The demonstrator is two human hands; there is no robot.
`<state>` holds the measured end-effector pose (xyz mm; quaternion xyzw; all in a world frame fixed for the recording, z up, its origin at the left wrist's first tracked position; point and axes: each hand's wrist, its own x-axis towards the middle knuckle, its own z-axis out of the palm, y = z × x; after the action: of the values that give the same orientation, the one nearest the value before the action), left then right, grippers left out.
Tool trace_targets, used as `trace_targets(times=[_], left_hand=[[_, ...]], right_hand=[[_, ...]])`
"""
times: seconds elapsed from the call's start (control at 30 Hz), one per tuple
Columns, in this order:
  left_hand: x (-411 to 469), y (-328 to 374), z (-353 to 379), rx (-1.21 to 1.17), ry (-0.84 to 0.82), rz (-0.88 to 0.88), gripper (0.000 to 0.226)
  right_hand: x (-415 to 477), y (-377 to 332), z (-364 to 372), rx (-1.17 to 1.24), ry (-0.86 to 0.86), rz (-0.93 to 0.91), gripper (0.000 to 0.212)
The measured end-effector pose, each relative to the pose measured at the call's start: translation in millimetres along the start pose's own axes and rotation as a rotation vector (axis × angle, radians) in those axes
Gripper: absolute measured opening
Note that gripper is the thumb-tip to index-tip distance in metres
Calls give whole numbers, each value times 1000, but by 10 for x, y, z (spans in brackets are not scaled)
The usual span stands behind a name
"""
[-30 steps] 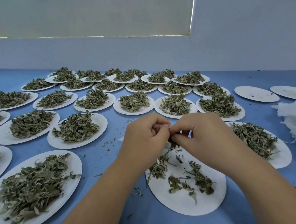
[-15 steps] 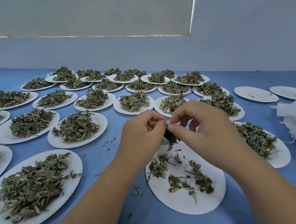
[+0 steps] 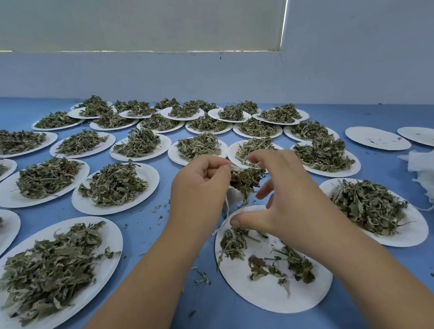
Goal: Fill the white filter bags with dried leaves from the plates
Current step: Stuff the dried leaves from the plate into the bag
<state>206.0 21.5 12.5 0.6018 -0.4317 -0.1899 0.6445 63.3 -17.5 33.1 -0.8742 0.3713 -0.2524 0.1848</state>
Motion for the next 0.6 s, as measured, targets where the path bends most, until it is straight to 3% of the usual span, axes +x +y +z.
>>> trace_targets(times=[0.1,0.37,0.6], left_hand=[[-6,1,9,9,-5,3,16],[-13,3,18,11,-5,19,18],[-45,-6,32,19,-54,106,22]], right_hand=[[-4,-23,60,-40,38,-26,86],[8,-11,35,72,164,-62,36],[14,-19,-21,189,213,-49,31]])
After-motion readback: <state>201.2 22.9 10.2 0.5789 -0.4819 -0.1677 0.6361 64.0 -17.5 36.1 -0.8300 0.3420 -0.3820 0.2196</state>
